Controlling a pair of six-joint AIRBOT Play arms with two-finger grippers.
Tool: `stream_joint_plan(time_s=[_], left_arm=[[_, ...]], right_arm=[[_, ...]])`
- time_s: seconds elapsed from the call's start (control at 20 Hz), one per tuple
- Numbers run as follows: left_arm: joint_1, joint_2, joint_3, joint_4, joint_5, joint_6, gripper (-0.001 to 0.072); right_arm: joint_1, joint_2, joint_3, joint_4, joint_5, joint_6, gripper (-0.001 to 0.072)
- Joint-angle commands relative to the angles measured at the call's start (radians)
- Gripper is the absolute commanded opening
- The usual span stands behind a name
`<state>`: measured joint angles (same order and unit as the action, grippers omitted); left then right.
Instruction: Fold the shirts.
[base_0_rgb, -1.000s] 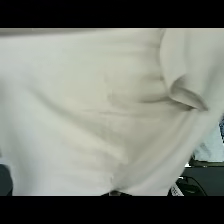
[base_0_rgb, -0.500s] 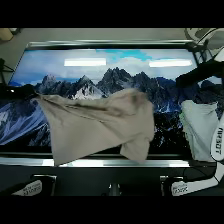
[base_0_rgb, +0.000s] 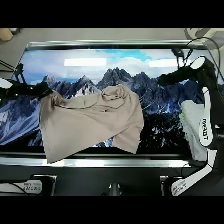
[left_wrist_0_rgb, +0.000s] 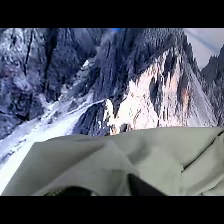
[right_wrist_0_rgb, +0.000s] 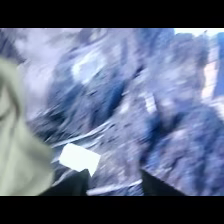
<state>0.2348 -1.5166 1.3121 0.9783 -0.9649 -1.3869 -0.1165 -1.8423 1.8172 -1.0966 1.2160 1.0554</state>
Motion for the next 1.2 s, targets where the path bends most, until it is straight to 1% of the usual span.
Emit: stream_joint_plan(time_s=[0.0, 0.05, 0.1, 0.15, 0.2, 0.3, 0.35, 0.5, 0.7, 0.75, 0.8, 0.85, 0.9, 1.05, 1.1, 1.15], left_arm=[[0.022, -0.015, 0.019, 0.076, -0.117, -0.015, 0.0638], [0.039, -0.014, 0.029, 0.128, -0.213, -0.039, 0.0637], [0.053, -0.012, 0.03, 0.193, -0.31, -0.076, 0.0635], [0.061, -0.005, 0.021, 0.259, -0.382, -0.103, 0.0632], [0.064, 0.011, -0.003, 0.313, -0.425, -0.11, 0.0631], [0.065, 0.084, -0.101, 0.383, -0.44, -0.11, 0.063], [0.069, 0.125, -0.159, 0.396, -0.433, -0.109, 0.063], [0.108, 0.259, -0.335, 0.395, -0.422, -0.105, 0.0632], [0.177, 0.379, -0.48, 0.394, -0.422, -0.101, 0.0632], [0.186, 0.394, -0.496, 0.394, -0.423, -0.101, 0.0632], [0.19, 0.404, -0.502, 0.395, -0.423, -0.102, 0.0632], [0.19, 0.407, -0.502, 0.393, -0.423, -0.102, 0.0632], [0.189, 0.407, -0.502, 0.383, -0.423, -0.102, 0.0632], [0.188, 0.407, -0.504, 0.343, -0.423, -0.102, 0.0632], [0.188, 0.406, -0.507, 0.326, -0.423, -0.102, 0.0639], [0.188, 0.404, -0.516, 0.315, -0.423, -0.102, 0.0663]], right_arm=[[0.003, -0.044, 0.0, 0.006, 0.256, -0.125, 0.0399], [0.003, -0.045, -0.003, -0.005, 0.333, -0.15, 0.0435], [0.003, -0.045, -0.014, -0.015, 0.402, -0.152, 0.0445], [0.003, -0.044, -0.043, -0.006, 0.447, -0.151, 0.0484], [0.003, -0.042, -0.086, 0.023, 0.467, -0.148, 0.0496], [0.009, -0.042, -0.201, 0.135, 0.47, -0.147, 0.0498], [0.023, -0.042, -0.248, 0.157, 0.458, -0.163, 0.0503], [0.081, -0.042, -0.336, 0.145, 0.359, -0.166, 0.0506], [0.146, -0.046, -0.381, 0.142, 0.269, -0.15, 0.0504], [0.157, -0.047, -0.381, 0.145, 0.251, -0.151, 0.0468], [0.162, -0.046, -0.381, 0.148, 0.243, -0.151, 0.0313], [0.163, -0.046, -0.381, 0.148, 0.24, -0.151, 0.0112], [0.159, -0.043, -0.38, 0.147, 0.237, -0.152, 0.001], [0.113, -0.014, -0.34, 0.146, 0.206, -0.174, 0.0011], [0.078, 0.002, -0.313, 0.147, 0.178, -0.169, 0.001], [0.039, 0.018, -0.291, 0.146, 0.149, -0.148, 0.001]])
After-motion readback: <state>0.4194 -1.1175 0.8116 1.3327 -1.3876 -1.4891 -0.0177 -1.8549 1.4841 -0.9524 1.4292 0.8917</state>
